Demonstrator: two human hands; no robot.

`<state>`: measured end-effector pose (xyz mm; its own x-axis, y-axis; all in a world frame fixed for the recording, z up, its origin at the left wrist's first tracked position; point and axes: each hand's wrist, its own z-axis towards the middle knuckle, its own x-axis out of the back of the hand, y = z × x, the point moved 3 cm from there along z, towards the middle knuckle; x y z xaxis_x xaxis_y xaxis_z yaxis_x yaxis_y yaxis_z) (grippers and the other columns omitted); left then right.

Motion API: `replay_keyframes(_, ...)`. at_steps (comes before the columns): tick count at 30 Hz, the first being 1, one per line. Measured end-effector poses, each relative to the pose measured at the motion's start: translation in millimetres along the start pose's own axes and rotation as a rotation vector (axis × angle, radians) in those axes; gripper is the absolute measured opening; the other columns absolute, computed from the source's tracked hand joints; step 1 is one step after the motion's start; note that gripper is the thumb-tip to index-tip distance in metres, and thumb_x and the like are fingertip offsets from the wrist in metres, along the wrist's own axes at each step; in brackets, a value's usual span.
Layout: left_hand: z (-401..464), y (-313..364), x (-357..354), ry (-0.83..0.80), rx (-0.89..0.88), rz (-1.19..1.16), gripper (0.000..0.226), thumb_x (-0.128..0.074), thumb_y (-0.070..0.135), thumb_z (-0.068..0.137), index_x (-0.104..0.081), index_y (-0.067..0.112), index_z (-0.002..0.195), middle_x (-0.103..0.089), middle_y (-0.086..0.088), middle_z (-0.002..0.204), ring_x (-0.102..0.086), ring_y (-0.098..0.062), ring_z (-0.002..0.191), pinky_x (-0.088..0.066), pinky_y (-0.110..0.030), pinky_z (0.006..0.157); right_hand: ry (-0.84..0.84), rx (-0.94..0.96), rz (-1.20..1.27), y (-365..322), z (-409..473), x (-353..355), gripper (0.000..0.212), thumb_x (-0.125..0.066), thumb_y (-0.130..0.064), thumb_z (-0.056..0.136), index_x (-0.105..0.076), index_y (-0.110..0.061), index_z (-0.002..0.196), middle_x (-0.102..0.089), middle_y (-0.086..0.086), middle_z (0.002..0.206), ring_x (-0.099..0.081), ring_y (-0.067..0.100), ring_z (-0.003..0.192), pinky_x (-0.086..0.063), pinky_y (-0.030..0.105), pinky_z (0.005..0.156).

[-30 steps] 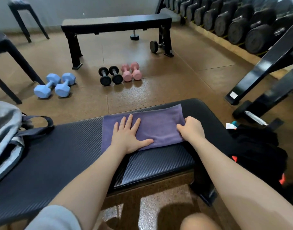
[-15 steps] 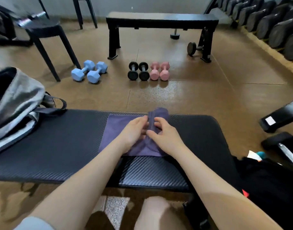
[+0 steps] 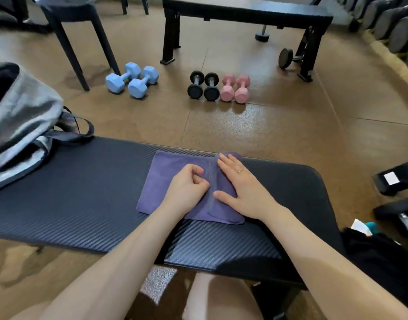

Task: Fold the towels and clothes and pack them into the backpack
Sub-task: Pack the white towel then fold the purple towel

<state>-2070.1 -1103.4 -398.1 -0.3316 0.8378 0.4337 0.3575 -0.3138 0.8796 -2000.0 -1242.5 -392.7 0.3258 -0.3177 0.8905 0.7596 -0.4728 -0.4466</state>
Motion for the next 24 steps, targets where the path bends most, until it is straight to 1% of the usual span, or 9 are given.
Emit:
replay_keyframes(2, 1, 2, 4, -0.019, -0.006, 0.093, 0.018, -0.058, 0.018, 0.084, -0.054, 0.015, 0.102, -0.062, 0.006, 0.078, -0.056, -0.012, 0.079, -0.041, -0.025, 0.071, -0.032, -0.017, -0.044, -1, 4, -6, 0.090, -0.031, -0.066, 0.080, -0.015, -0.009, 0.148, -0.003, -0.008, 0.152, 0.003, 0.004, 0.140, 0.007, 0.014, 0.113)
replay_keyframes(5, 1, 9, -2, -0.078, -0.070, 0.280, 0.027, -0.061, 0.028, 0.085, -0.053, 0.015, 0.107, -0.062, 0.006, 0.083, -0.056, -0.010, 0.082, -0.038, -0.023, 0.070, -0.115, -0.048, -0.166, 3, 4, -17, 0.097, -0.019, -0.071, 0.075, -0.007, -0.011, 0.149, 0.002, 0.000, 0.157, 0.006, 0.012, 0.145, 0.001, 0.030, 0.119)
replay_keyframes(8, 1, 12, -7, -0.082, -0.067, 0.308, 0.036, -0.066, 0.026, 0.081, -0.054, 0.012, 0.112, -0.061, 0.007, 0.079, -0.058, -0.011, 0.082, -0.042, -0.019, 0.070, -0.169, -0.073, -0.238, 5, 5, -17, 0.104, -0.016, -0.078, 0.070, -0.003, -0.012, 0.150, 0.005, 0.002, 0.158, 0.006, 0.016, 0.146, -0.001, 0.034, 0.120)
replay_keyframes(11, 1, 14, -1, -0.057, -0.084, 0.271, 0.028, -0.066, 0.019, 0.082, -0.055, 0.011, 0.107, -0.057, 0.011, 0.070, -0.052, -0.004, 0.069, -0.037, -0.008, 0.059, -0.176, -0.086, -0.252, -1, 9, -15, 0.111, -0.012, -0.081, 0.064, -0.003, -0.012, 0.150, 0.004, 0.003, 0.158, 0.006, 0.016, 0.146, -0.001, 0.034, 0.119)
replay_keyframes(13, -2, 12, 10, -0.005, -0.125, 0.290, 0.029, -0.063, 0.019, 0.085, -0.054, 0.011, 0.110, -0.062, 0.006, 0.079, -0.058, -0.010, 0.077, -0.041, -0.013, 0.065, -0.182, -0.116, -0.278, -8, 11, -17, 0.114, -0.006, -0.082, 0.061, -0.001, -0.012, 0.150, 0.007, 0.003, 0.158, 0.008, 0.017, 0.146, 0.002, 0.034, 0.119)
replay_keyframes(14, -3, 9, 17, 0.041, -0.147, 0.361, 0.030, -0.060, 0.022, 0.087, -0.052, 0.012, 0.114, -0.065, 0.001, 0.089, -0.060, -0.017, 0.088, -0.045, -0.023, 0.075, -0.184, -0.140, -0.289, -12, 12, -20, 0.114, -0.003, -0.082, 0.061, 0.000, -0.012, 0.150, 0.008, 0.003, 0.158, 0.009, 0.017, 0.146, 0.003, 0.035, 0.118)
replay_keyframes(16, -6, -2, 35, 0.153, -0.161, 0.666, 0.033, -0.054, 0.029, 0.090, -0.050, 0.012, 0.117, -0.059, -0.007, 0.110, -0.054, -0.028, 0.105, -0.044, -0.037, 0.083, -0.182, -0.195, -0.312, -17, 14, -23, 0.108, -0.007, -0.083, 0.068, 0.003, -0.013, 0.150, 0.011, 0.003, 0.158, 0.011, 0.017, 0.145, 0.005, 0.036, 0.117)
replay_keyframes(19, -9, -17, 63, 0.294, -0.049, 0.962, 0.039, -0.053, 0.036, 0.090, -0.051, 0.006, 0.115, -0.051, -0.014, 0.118, -0.047, -0.034, 0.109, -0.041, -0.040, 0.082, -0.164, -0.248, -0.301, -28, 14, -27, 0.094, -0.023, -0.073, 0.085, 0.002, -0.010, 0.150, 0.009, 0.005, 0.158, 0.010, 0.020, 0.146, 0.005, 0.038, 0.118)
replay_keyframes(24, -6, -25, 94, 0.280, 0.256, 0.928, 0.058, -0.046, 0.056, 0.088, -0.047, 0.006, 0.118, -0.054, -0.012, 0.122, -0.048, -0.031, 0.115, -0.037, -0.038, 0.089, -0.118, -0.280, -0.217, -48, 24, -36, 0.073, -0.026, -0.050, 0.097, -0.002, -0.005, 0.149, 0.005, 0.010, 0.158, 0.008, 0.022, 0.146, 0.007, 0.037, 0.117)
